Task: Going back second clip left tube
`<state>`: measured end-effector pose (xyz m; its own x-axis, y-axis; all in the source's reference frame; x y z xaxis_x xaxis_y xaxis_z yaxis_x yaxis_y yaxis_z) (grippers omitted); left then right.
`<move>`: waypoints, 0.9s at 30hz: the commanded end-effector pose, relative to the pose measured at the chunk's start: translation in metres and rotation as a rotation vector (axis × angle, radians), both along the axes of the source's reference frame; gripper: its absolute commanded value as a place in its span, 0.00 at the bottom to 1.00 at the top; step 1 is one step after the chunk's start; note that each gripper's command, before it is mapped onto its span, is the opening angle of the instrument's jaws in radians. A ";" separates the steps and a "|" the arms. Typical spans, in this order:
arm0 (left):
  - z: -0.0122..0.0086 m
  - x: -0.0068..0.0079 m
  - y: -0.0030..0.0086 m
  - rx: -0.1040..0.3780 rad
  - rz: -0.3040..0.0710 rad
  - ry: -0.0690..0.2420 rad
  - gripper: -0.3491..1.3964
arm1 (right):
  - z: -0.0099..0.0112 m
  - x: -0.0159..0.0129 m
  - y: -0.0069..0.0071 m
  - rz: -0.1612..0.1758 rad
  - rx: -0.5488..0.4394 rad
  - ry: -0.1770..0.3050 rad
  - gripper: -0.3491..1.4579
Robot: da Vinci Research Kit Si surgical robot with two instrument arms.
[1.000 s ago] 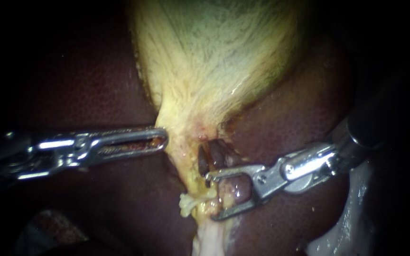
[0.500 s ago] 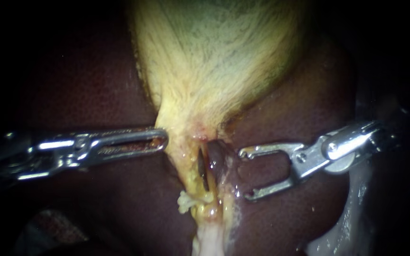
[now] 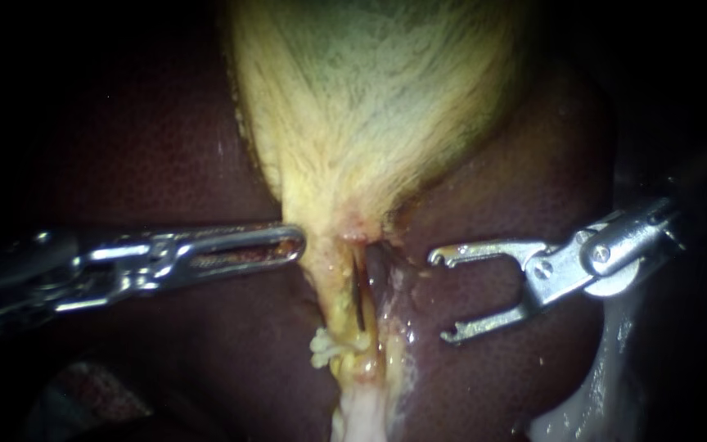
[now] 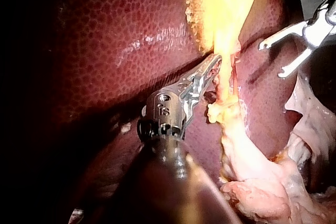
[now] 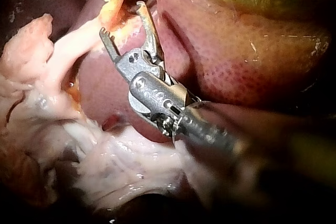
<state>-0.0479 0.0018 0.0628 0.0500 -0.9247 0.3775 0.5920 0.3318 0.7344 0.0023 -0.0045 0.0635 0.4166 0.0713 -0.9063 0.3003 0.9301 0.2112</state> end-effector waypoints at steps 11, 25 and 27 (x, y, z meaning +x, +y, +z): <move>0.0010 -0.0014 -0.0004 0.004 0.012 0.006 0.00 | -0.0002 -0.0002 0.0000 0.014 -0.033 -0.011 0.52; 0.0011 -0.0015 -0.0005 0.005 0.014 0.004 0.00 | -0.0002 -0.0003 0.0000 0.014 -0.033 -0.011 0.52; 0.0011 -0.0016 -0.0005 0.005 0.014 0.004 0.00 | -0.0002 -0.0004 0.0000 0.014 -0.033 -0.011 0.52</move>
